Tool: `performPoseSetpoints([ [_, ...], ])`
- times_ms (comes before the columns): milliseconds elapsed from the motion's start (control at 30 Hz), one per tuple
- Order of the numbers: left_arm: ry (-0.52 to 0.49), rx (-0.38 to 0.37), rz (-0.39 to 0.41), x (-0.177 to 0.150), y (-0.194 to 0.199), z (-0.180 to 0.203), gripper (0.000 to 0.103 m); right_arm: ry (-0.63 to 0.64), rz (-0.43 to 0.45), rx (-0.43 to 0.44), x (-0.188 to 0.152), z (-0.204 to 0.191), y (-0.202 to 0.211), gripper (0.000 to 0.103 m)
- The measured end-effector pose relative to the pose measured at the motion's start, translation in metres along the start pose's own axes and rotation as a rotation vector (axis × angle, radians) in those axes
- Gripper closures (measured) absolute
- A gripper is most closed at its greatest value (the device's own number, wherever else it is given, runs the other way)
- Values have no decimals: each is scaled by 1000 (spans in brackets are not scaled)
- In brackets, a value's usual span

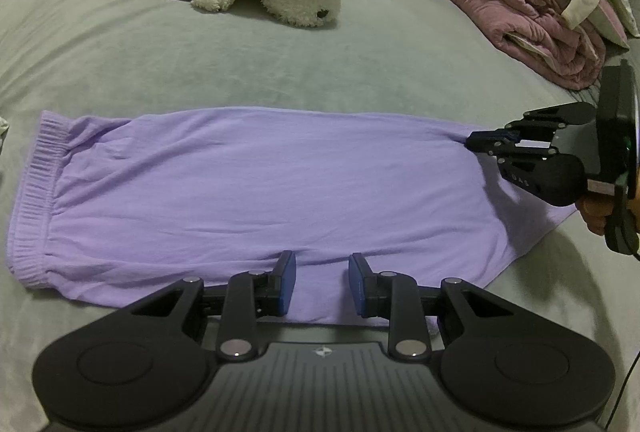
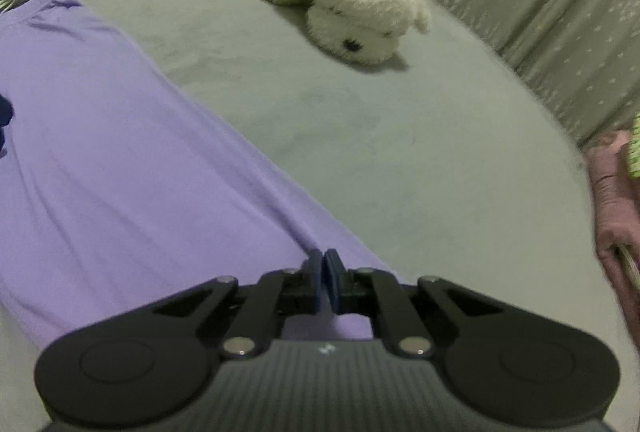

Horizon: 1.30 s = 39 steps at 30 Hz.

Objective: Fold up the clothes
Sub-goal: 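Open the right gripper and move it to the pants edge beside the left gripper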

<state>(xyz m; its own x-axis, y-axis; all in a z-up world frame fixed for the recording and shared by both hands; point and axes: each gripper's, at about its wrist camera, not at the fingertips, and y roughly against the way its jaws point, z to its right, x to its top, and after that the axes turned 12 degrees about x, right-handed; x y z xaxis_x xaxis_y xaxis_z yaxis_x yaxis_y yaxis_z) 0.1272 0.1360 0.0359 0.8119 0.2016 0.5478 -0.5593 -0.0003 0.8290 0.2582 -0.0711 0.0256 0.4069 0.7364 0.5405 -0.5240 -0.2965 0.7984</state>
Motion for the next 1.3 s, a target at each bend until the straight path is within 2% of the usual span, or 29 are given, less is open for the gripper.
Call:
performPoseSetpoints([
  [167,1,4,1,-1,0,0,76,2,66,-123,9,-1,-2,99],
  [367,-2,6,-2,0,-1,0,76,38,1,-153,9,-6,-33,99],
  [500,5,4,-4,1,0,-2,76,46,9,-186,4,-13,-39,98],
  [533,8,3,-5,1,0,-3,76,48,15,-198,5,-14,-38,96],
  [567,12,2,-5,2,0,-3,76,45,24,-210,6,-15,-36,84],
  [633,18,0,-5,2,0,-5,76,7,60,-229,4,-16,-21,66],
  [767,36,0,-3,4,1,-9,76,-74,131,-261,1,-19,9,64],
  [867,45,3,-4,4,1,-12,76,-187,172,-186,-10,-33,43,65],
  [1033,56,5,-10,4,0,-14,76,-328,232,38,-42,-80,97,65],
  [1167,57,5,-10,5,0,-14,76,-214,213,168,-51,-129,114,67],
  [1300,69,4,-13,5,-1,-16,76,-112,134,216,-43,-157,97,67],
])
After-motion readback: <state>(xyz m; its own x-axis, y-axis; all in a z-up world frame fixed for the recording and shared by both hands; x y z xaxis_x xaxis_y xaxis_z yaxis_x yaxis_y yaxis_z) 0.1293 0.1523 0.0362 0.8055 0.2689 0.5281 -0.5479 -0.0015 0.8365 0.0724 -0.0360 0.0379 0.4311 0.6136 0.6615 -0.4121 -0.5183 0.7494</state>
